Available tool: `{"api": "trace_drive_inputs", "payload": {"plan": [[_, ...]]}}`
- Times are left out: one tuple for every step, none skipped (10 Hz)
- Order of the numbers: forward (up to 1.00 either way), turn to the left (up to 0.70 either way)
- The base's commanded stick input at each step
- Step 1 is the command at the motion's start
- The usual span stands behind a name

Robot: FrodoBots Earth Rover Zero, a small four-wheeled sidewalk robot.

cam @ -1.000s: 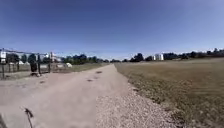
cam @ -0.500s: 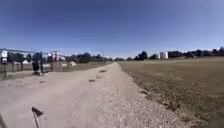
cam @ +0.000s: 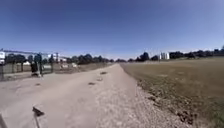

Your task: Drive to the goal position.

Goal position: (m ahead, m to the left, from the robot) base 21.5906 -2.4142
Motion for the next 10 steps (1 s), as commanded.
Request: {"api": "trace_drive_inputs", "payload": {"plan": [[0.69,-0.08],[0.69,-0.28],[0.69,-0.03],[0.69,0.03],[0.69,0.03],[0.69,-0.20],[0.69,0.03],[0.69,0.03],[0.69,0.03],[0.69,0.03]]}}
